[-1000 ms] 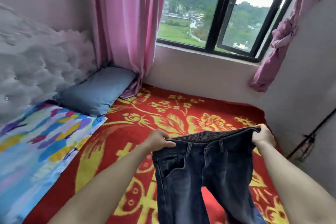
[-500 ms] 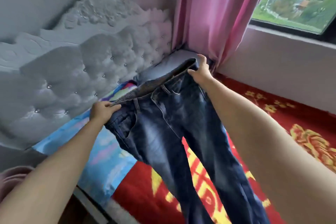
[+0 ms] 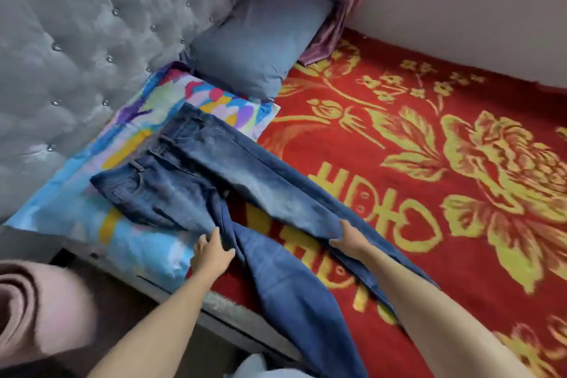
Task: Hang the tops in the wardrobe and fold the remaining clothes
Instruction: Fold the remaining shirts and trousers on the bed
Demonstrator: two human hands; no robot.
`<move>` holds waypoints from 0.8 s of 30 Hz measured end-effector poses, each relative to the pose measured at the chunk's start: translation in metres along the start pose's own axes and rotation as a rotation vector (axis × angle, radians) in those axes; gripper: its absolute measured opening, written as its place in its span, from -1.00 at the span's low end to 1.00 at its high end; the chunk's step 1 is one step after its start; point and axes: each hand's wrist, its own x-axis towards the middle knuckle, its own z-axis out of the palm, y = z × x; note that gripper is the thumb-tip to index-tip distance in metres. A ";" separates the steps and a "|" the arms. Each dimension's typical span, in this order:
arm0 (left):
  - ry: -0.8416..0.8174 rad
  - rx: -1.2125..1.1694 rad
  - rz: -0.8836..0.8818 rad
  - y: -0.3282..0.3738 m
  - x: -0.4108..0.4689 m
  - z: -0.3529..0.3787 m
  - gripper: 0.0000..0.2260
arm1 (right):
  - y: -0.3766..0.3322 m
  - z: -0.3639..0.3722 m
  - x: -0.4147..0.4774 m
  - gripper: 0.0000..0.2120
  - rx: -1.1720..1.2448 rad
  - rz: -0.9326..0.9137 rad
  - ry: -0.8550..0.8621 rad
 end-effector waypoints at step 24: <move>0.028 -0.732 -0.464 0.005 0.003 0.236 -0.68 | 0.289 0.068 0.087 -0.19 1.328 0.754 0.689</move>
